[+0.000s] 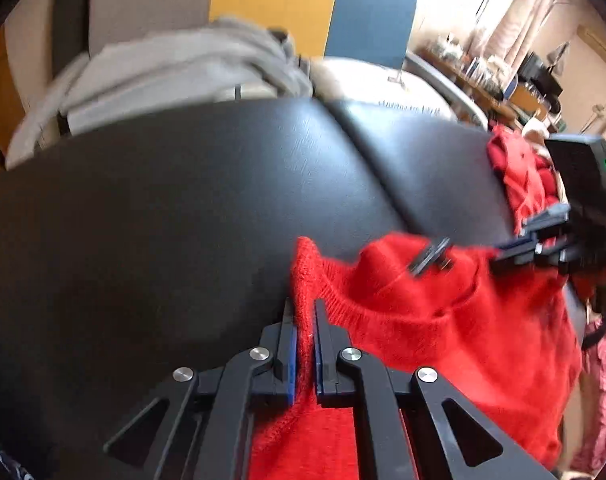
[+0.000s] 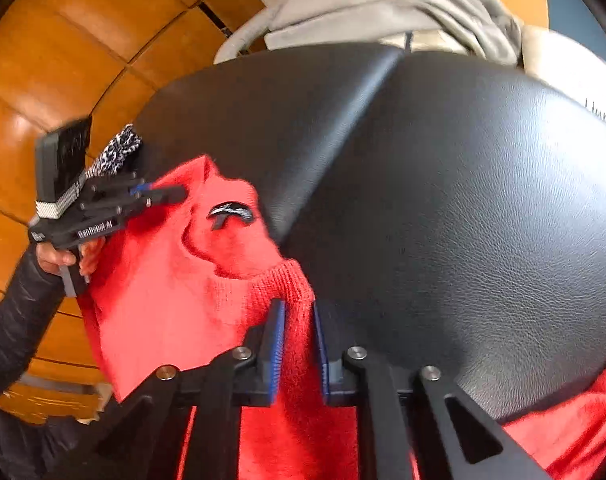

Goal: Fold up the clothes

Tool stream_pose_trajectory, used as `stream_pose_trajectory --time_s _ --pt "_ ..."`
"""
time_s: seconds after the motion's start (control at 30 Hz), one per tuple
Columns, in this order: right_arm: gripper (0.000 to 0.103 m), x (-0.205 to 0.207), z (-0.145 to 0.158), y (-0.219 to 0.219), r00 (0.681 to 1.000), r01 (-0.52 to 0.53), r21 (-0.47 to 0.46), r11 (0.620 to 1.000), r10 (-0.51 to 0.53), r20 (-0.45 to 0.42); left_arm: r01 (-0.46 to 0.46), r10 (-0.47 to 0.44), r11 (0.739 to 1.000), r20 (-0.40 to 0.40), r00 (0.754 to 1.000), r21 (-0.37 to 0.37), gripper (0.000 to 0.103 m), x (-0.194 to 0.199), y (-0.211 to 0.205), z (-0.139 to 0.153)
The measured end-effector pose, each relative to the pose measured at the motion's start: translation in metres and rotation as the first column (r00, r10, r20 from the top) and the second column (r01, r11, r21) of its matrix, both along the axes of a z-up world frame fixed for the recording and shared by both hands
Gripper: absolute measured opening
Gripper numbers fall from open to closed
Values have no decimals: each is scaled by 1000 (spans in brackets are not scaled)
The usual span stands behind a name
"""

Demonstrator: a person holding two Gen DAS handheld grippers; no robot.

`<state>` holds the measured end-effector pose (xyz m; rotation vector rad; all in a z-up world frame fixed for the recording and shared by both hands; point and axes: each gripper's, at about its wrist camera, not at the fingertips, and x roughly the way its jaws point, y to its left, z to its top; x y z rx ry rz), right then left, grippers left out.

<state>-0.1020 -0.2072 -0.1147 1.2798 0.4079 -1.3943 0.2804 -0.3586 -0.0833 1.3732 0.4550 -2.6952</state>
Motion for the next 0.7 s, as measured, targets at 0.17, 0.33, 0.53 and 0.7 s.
stream_pose_trajectory --time_s 0.17,0.33,0.53,0.7 --pt "10 76 74 60 993 -66 -243 968 40 -112 113 -122 992 -195 973 -55 6 69 66 56" --pt "21 153 38 123 995 -101 -138 985 97 -32 184 -193 978 -107 975 -94 6 131 126 29" --pt "26 164 20 171 999 48 -64 997 -47 12 84 -83 996 12 996 -44 8 172 143 -19" --pt "40 166 58 148 982 19 -105 994 -38 -184 -28 29 999 -11 1000 38 11 193 135 -23"
